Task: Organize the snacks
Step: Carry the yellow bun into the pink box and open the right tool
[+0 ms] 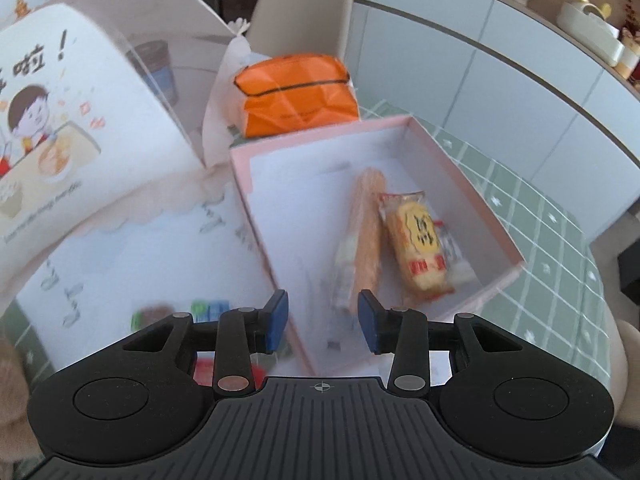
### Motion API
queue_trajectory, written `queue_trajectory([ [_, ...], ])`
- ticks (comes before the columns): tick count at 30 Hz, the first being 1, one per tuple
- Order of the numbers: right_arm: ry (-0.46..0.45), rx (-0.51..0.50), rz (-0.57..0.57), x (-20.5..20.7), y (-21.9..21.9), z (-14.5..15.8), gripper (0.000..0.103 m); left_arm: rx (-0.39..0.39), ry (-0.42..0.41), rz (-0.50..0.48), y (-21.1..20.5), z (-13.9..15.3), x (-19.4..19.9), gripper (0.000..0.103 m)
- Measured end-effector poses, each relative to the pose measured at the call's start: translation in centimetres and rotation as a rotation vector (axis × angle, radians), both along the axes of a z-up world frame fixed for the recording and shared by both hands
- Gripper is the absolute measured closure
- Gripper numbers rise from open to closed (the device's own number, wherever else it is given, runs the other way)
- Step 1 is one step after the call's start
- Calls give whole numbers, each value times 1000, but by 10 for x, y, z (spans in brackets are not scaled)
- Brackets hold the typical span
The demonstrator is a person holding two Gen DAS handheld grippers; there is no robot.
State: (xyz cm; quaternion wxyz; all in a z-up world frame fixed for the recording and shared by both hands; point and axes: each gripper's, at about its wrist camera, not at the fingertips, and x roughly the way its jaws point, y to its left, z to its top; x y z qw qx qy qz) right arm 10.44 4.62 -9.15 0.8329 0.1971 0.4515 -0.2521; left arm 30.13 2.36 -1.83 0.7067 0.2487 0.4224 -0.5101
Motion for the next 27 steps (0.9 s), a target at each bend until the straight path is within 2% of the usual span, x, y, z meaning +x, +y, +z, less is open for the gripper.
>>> queue_trajectory([
  [4, -19, -58, -9, -1, -8, 26, 53, 12, 20, -54, 28, 3, -8, 60],
  [7, -55, -125, -70, 4, -28, 54, 53, 21, 62, -64, 52, 3, -10, 60],
  [12, -130, -197, -174, 48, -76, 86, 53, 50, 111, -100, 81, -8, -11, 60],
  [15, -161, -206, -186, 87, -98, 83, 52, 45, 144, -96, 92, -17, -6, 60],
  [16, -155, -196, -193, 99, -105, 78, 49, 44, 152, -91, 95, -20, -4, 60],
  [17, -130, -189, -209, 111, -111, 70, 43, 52, 158, -85, 100, -24, -3, 60],
  [20, -69, -196, -223, 128, -112, 55, 41, 78, 166, -104, 106, -33, -1, 61],
  [24, -71, -147, -234, 120, -106, 52, 39, 108, 111, -128, 105, -41, 2, 61],
  [27, -33, -143, -261, 103, -98, 51, 39, 114, 47, -136, 103, -44, 3, 61],
])
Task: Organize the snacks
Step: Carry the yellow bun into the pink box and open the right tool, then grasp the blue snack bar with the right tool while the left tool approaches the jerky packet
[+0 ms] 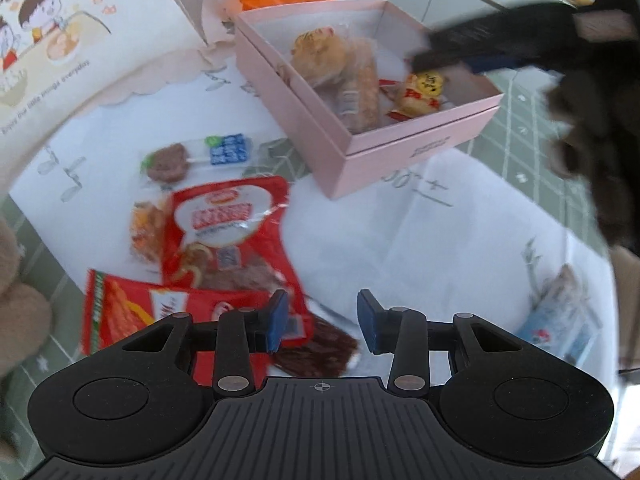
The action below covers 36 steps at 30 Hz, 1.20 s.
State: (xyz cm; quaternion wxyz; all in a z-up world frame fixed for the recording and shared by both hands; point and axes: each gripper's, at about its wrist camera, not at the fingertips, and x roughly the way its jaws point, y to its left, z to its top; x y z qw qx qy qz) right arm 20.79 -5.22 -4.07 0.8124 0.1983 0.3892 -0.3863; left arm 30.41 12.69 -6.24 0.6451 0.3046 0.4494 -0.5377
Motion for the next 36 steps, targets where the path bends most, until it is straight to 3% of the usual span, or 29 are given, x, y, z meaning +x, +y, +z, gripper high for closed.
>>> queue_trajectory([
  [3, 21, 20, -15, -29, 14, -1, 39, -1, -71, -4, 3, -3, 2, 61],
  [10, 62, 121, -65, -88, 54, -22, 38, 20, -124, 2, -1, -12, 4, 61],
  [15, 92, 169, -96, -123, 86, -41, 37, 17, -101, -8, -6, -13, -3, 55],
  [19, 24, 279, -138, -143, 108, -60, 33, 16, -49, -36, -10, -16, -18, 55],
  [21, 2, 256, -135, -142, 122, -61, 31, 32, -3, -46, -11, -20, -25, 54],
  [26, -51, 307, -41, -129, 138, -58, 32, 25, 3, -62, -7, -19, -35, 58],
  [29, -19, 256, -5, -125, 143, -57, 32, 1, -2, -44, 0, -10, -27, 58],
  [36, 27, 205, 12, -133, 138, -63, 27, -93, -37, 113, 23, 10, 17, 58],
])
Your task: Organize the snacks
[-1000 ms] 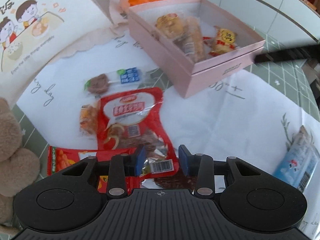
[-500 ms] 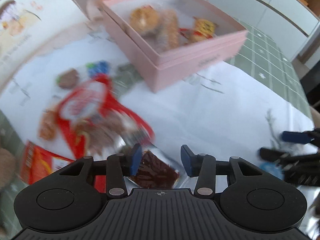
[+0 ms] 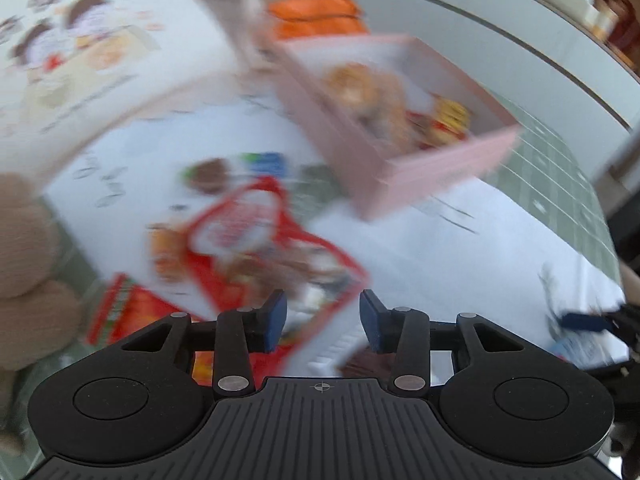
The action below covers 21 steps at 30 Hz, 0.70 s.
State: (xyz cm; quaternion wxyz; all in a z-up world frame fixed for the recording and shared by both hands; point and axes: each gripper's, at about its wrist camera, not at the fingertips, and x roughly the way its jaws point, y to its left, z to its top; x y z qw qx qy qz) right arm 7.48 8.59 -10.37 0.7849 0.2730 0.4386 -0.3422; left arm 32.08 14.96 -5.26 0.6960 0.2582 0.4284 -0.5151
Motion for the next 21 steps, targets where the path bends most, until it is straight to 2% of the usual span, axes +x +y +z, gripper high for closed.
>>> queue_trajectory([
  [4, 25, -29, 28, 4, 6, -4, 14, 19, -6, 112, 6, -7, 24, 59],
  [8, 67, -59, 45, 18, 13, -11, 3, -28, 19, 165, -4, -9, 32, 59],
  [11, 70, -58, 28, 21, 14, -11, 0, -31, 36, 193, -24, -16, 35, 59],
  [12, 70, -59, 25, 21, 14, -11, 0, -16, 26, 198, -31, -19, 35, 52],
  [14, 70, -59, 28, 21, 14, -11, 0, -6, -7, 184, -42, -22, 33, 49],
  [16, 68, -60, 34, 20, 15, -11, 0, -8, 13, 114, -48, -22, 28, 49],
  [18, 63, -65, 30, 18, 17, -11, 0, -55, 92, 49, -49, -18, 28, 57],
  [19, 60, -70, 27, 18, 18, -12, 0, -79, 106, 45, -50, -15, 30, 57],
  [21, 53, -81, 16, 17, 20, -12, 0, -143, 67, 82, -51, -9, 41, 57],
])
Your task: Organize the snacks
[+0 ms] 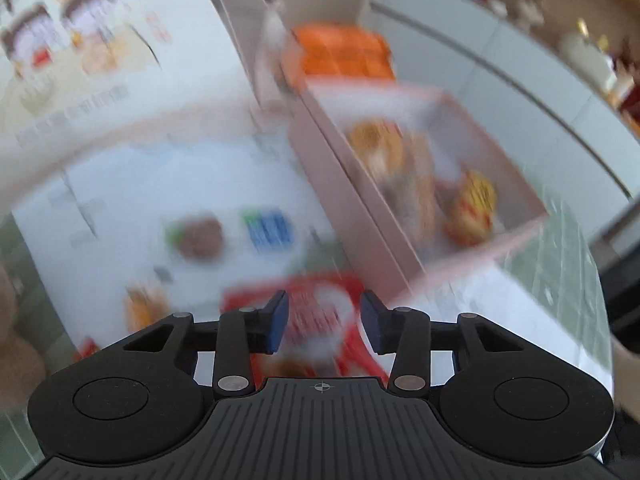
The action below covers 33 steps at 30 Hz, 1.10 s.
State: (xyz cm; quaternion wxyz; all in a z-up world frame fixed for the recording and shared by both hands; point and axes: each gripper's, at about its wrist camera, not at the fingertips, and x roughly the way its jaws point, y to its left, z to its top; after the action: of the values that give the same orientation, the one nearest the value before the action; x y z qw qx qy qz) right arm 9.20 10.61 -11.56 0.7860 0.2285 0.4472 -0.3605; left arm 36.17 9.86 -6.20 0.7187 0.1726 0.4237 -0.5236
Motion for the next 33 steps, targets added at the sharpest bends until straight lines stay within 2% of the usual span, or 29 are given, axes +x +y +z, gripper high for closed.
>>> queue_trajectory([
  [2, -9, -12, -18, 0, 2, -1, 0, -29, -42, 57, -7, 2, 16, 60],
  [5, -19, -27, -29, -2, 4, -1, 0, -4, -101, 81, -31, -5, 37, 60],
  [8, -18, -26, -27, -2, 2, -1, 0, 75, -157, 42, -54, -21, 44, 60],
  [11, -9, -12, -30, 0, -1, -1, 0, 125, -142, -6, -60, -33, 45, 61],
  [13, -1, -4, -27, 1, -2, -1, 0, 129, -146, -61, -53, -33, 35, 70],
  [16, 2, 0, -22, 2, -3, -1, 0, 146, -121, -135, -36, -32, 18, 73],
  [21, -3, 28, -19, 4, -7, 1, 2, 165, -10, -213, -8, -28, -10, 74],
  [23, -56, 71, -5, 6, -9, 9, 12, 175, 45, -243, 3, -27, -20, 74],
  [25, -96, 86, 12, 12, -9, 16, 12, 197, 94, -268, 10, -27, -29, 74],
  [28, -101, 44, 72, 32, 1, 25, 12, 214, 150, -289, 20, -26, -38, 74],
  [30, -98, 53, 116, 47, 8, 23, 12, 215, 148, -287, 23, -26, -41, 74],
  [33, -91, 53, 170, 63, 16, 21, 12, 224, 103, -302, 31, -20, -45, 74],
])
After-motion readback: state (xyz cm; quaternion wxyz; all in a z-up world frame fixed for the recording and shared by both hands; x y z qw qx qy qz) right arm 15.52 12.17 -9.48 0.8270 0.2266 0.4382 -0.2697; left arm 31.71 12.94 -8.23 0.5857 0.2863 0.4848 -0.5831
